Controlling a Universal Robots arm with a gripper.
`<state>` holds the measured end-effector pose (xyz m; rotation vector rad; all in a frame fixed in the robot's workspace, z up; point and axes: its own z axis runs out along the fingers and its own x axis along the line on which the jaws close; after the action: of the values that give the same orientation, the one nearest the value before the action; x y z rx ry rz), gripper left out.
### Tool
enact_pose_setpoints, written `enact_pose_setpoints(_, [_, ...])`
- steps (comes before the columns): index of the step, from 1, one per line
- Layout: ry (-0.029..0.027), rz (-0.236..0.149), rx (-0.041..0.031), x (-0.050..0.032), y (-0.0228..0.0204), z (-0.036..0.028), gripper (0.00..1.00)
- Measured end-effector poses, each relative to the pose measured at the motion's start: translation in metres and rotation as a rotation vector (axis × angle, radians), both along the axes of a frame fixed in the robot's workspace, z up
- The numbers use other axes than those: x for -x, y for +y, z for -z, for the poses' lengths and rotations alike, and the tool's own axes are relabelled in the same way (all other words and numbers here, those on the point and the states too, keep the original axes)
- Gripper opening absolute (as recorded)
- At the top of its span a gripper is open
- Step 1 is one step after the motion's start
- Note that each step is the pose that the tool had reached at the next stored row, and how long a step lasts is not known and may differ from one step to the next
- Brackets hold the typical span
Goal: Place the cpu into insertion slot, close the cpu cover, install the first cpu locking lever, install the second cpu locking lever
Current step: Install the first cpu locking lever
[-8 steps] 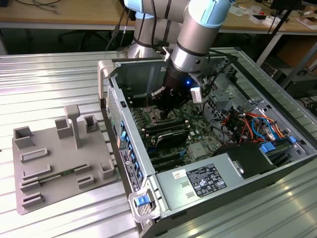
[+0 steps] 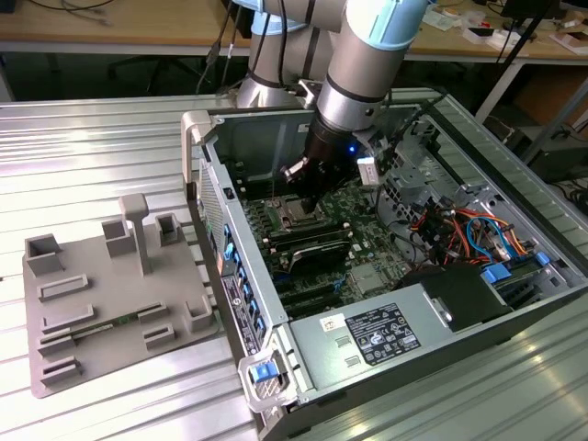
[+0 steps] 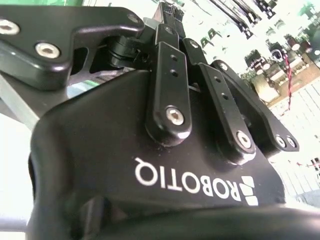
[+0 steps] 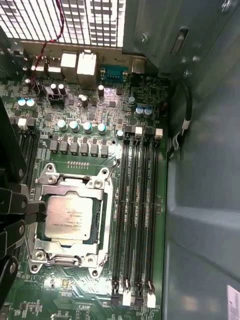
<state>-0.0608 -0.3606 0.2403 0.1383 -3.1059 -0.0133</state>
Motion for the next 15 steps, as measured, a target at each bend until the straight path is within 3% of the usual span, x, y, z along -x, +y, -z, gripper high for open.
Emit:
enact_pose_setpoints(2, [-0.0018, 0.0, -0.0002, 0.0015, 0.0, -0.0038, 0.11])
enact_pose_setpoints(10, [-0.0172, 0.0, -0.0031, 0.0288, 0.0001, -0.0071, 0.11])
enact_pose_setpoints(15, [-0.0228, 0.0, -0.0032, 0.0331, 0.0015, -0.0191, 0.11])
